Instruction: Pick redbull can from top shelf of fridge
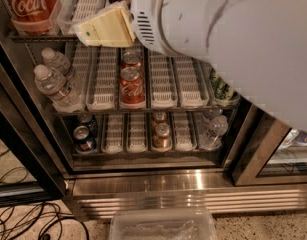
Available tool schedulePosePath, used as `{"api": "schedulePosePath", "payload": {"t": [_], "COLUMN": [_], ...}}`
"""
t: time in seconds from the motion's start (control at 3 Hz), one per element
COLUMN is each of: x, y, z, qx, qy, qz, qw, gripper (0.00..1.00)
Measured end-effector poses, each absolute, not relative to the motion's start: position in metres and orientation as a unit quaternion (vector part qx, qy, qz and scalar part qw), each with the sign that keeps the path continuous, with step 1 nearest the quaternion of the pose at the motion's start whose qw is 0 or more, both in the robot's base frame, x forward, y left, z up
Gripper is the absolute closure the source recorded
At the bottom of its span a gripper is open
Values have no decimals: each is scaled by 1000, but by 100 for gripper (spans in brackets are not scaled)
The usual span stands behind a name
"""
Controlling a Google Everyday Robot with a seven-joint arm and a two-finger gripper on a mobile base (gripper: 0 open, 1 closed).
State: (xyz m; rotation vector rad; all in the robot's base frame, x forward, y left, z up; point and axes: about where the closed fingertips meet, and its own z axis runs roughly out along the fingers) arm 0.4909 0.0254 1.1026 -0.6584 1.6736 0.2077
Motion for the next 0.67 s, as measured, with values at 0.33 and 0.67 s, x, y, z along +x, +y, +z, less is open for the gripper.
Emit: {"api": "schedulePosePath", "payload": {"t": [0.33, 0.67], "x": [496, 503], "y": [22, 3], "z": [1109, 1109], "qx": [-271, -248], "qy": [716, 706], "qz": [83, 64], "qw": [638, 661], "gripper": [0, 0]}}
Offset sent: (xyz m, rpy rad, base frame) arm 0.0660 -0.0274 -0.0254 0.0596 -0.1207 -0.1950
